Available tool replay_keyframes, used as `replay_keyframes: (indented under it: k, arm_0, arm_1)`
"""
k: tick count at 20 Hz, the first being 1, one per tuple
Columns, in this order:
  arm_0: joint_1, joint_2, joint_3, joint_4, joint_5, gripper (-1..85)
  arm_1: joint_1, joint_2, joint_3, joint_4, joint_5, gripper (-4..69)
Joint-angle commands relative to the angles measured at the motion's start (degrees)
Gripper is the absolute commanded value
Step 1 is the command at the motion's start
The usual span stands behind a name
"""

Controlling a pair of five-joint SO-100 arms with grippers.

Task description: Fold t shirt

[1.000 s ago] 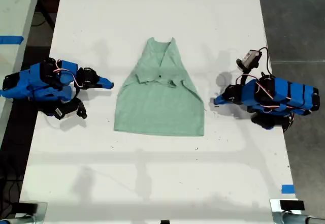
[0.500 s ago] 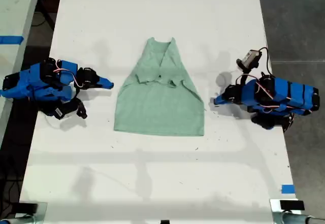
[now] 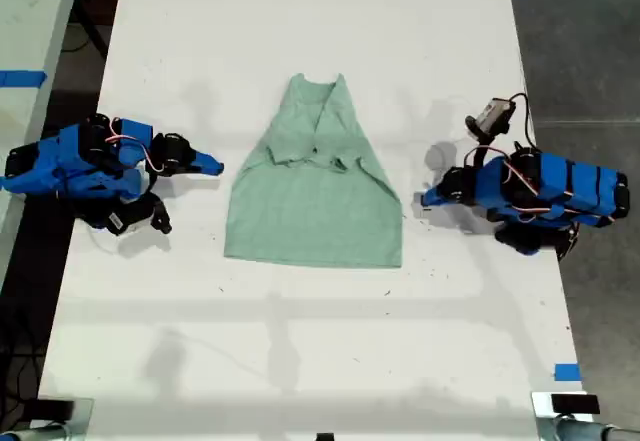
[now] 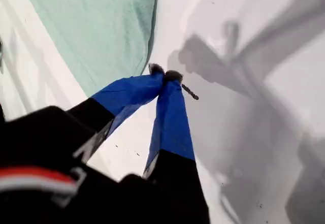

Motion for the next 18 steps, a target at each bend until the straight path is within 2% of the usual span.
replay_keyframes:
  k: [1,18]
  arm_0:
    - [-0.44,0.44,0.62,0.09,-1.23,0.0]
    - [-0.35,0.44,0.53,0.35,-1.23,0.0]
  arm_1:
    - [0.18,0.7,3.34,-0.88,0.09,0.8]
    - [0.09,0.7,3.34,-0.88,0.26,0.8]
